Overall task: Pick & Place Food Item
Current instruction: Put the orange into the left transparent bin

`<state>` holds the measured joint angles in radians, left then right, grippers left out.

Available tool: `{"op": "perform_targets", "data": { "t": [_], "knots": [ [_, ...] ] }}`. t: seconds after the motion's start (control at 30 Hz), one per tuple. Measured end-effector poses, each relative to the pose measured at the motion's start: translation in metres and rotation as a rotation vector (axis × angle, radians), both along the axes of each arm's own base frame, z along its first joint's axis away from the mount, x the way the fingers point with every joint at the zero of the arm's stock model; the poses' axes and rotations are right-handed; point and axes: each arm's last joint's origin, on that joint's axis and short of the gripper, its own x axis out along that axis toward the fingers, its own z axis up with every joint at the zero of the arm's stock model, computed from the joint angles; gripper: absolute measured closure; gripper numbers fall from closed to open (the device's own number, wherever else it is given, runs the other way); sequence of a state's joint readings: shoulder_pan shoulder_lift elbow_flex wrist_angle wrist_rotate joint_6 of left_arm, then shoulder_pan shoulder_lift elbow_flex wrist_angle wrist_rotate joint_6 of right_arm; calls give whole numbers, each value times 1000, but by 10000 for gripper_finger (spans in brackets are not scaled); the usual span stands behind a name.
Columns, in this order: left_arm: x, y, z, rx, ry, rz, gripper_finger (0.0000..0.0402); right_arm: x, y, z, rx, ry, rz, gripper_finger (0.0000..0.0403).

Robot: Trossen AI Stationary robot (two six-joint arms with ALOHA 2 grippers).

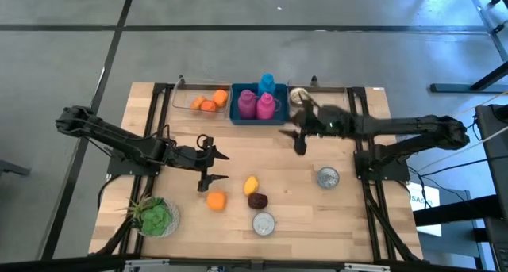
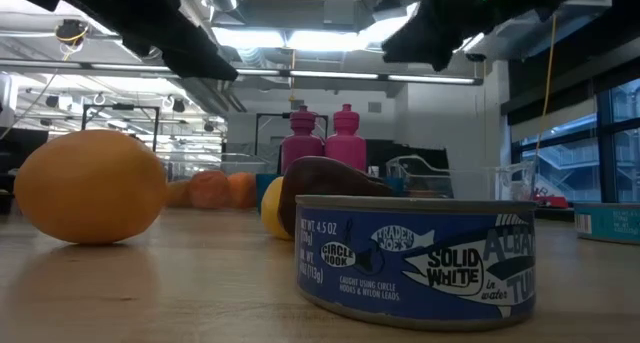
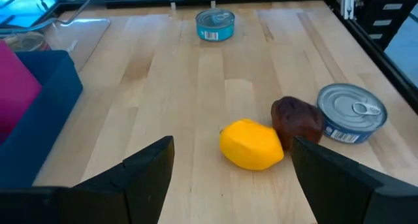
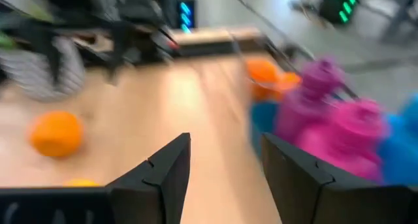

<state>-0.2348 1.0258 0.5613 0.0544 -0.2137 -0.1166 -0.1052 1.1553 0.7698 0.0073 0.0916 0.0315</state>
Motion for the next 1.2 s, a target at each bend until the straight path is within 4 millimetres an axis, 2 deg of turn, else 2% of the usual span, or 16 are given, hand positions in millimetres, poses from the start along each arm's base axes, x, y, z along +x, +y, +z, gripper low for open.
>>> {"op": "perform_targets", "data": {
  "t": [0.2,0.33,0.53,0.63,0.8,0.9,1.0,1.2],
  "knots": [
    [-3,1,4,-9,-17,-4,103,-5,36,-30,49,-194,97,219],
    [-10,1,-3,-42,-10,-14,103,-15,54,-45,123,-291,161,219],
    [-22,3,-20,-144,-45,-9,103,-25,79,-60,146,-337,203,219],
    [-27,3,-27,-210,-86,-30,103,-23,91,-67,172,-326,204,219],
    [-31,2,-32,-335,-56,-62,103,-15,105,-84,204,-303,208,219],
    [-30,-1,-28,-411,-38,-90,103,-10,110,-95,225,-306,184,219],
    [-27,-8,-20,-409,27,-92,105,-5,113,-107,223,-304,165,219],
    [-18,-27,22,-280,190,-112,111,10,118,-120,236,-296,137,219]
  ]
}}
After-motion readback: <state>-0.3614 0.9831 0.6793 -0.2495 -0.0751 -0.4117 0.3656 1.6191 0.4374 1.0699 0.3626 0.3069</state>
